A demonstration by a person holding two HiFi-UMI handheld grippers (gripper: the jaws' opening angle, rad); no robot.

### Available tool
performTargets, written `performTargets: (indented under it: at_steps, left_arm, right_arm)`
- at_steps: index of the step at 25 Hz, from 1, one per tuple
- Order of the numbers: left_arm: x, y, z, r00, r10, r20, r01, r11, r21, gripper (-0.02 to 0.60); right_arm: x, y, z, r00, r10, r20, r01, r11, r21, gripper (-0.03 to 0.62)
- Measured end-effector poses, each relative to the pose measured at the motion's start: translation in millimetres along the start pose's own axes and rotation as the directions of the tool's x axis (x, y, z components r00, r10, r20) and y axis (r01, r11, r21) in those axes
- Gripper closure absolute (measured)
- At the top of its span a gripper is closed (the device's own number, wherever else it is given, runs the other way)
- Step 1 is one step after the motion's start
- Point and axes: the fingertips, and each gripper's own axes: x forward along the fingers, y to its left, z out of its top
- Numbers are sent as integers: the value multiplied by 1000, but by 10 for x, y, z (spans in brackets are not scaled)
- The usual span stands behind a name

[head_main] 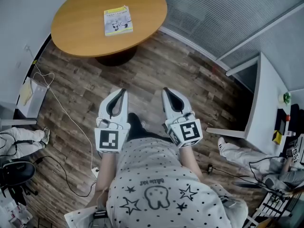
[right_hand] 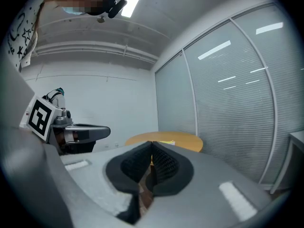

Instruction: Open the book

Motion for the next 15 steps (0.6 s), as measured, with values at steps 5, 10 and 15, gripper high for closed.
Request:
performTargets:
  at_steps: [5,10,15]
  left_arm:
    - [110,90,-72,1000,-1,-7,1,1000,-3,569]
    - [332,263,-137,1000,-9,-27,8,1000,-8,569]
    - [703,625,-143,999,-1,-33,0,1000,-31,571]
  right_arm:
    - [114,-67,-54,1000,-7,-16,7,1000,9,590]
    - [363,-174,-89,999,-19,-36,20,1000,23,589]
    - [833,-305,-3,998,-23,-53,24,1000,12,589]
